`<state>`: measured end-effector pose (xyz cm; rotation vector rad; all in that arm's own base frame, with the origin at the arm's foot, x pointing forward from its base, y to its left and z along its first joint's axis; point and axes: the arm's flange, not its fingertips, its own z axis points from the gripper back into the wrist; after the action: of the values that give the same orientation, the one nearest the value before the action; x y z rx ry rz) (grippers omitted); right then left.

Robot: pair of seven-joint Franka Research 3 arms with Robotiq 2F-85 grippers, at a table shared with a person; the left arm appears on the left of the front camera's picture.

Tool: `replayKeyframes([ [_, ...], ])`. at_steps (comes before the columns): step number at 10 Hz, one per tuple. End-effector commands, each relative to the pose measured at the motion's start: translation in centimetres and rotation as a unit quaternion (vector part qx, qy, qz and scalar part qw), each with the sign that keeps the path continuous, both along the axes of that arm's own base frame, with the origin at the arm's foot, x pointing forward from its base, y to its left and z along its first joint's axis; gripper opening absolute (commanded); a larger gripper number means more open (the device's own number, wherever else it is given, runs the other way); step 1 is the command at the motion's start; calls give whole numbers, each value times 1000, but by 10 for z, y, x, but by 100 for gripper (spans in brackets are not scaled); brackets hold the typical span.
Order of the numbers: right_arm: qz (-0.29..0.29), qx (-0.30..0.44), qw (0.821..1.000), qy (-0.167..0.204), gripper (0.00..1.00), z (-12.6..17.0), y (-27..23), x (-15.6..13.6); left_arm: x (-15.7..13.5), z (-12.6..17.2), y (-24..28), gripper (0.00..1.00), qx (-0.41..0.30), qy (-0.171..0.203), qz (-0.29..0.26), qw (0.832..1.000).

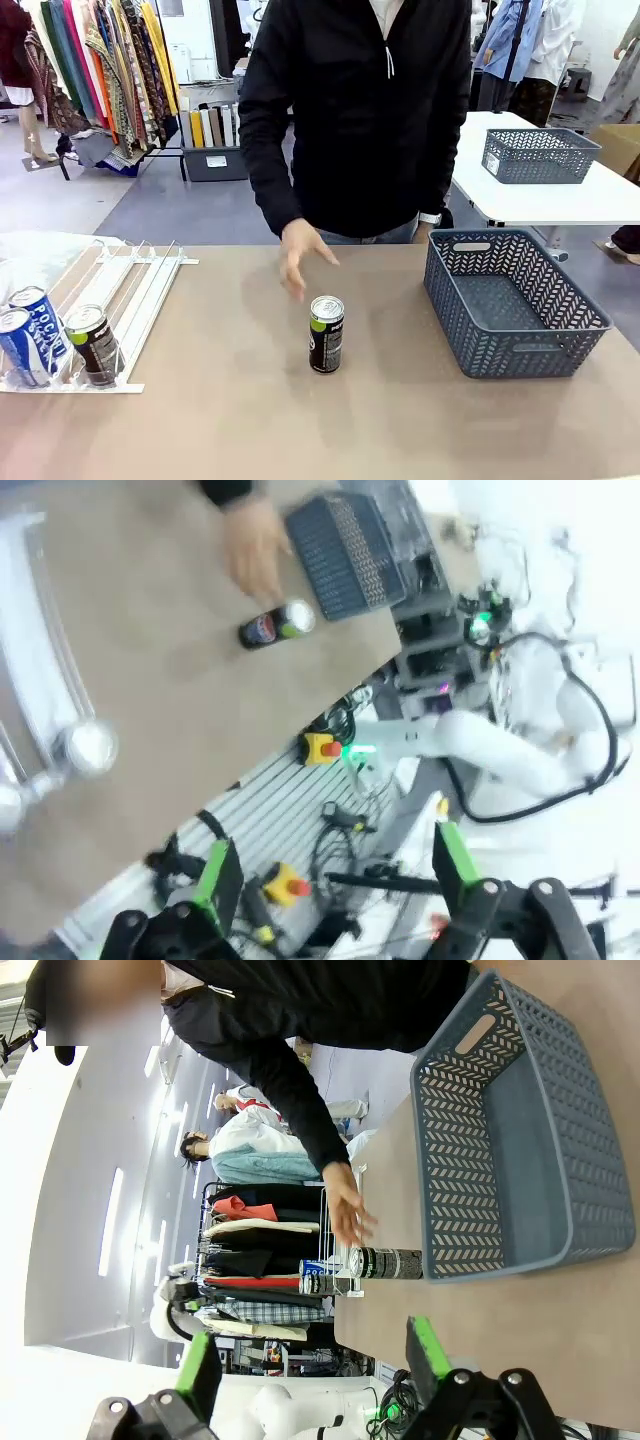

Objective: Retrieve and store the cans from the dispenser.
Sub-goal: Pick up one can from the Automatic Can Dispenser and place it in the middle of the table, then pick up the last remaining can from one row of the Automatic Can Dispenser and place it in the middle of the table.

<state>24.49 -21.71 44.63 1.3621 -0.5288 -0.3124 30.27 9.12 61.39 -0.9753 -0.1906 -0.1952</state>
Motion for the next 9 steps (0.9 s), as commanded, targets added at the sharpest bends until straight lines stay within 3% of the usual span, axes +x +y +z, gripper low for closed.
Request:
replayKeyframes([
  [1, 2, -2, 1000, -14, 100, 1, -1, 0, -4, -53, 28, 100, -73, 30, 73, 994],
  [3, 2, -2, 1000, -14, 100, 1, -1, 0, -13, -77, 44, 100, -87, 63, 81, 991],
  [4, 2, -2, 1000, -14, 100, 1, -1, 0, -18, -62, 59, 100, -56, 51, 81, 994],
  [9, 2, -2, 1000, -14, 100, 1, -1, 0, -18, -62, 59, 100, -56, 51, 81, 994],
])
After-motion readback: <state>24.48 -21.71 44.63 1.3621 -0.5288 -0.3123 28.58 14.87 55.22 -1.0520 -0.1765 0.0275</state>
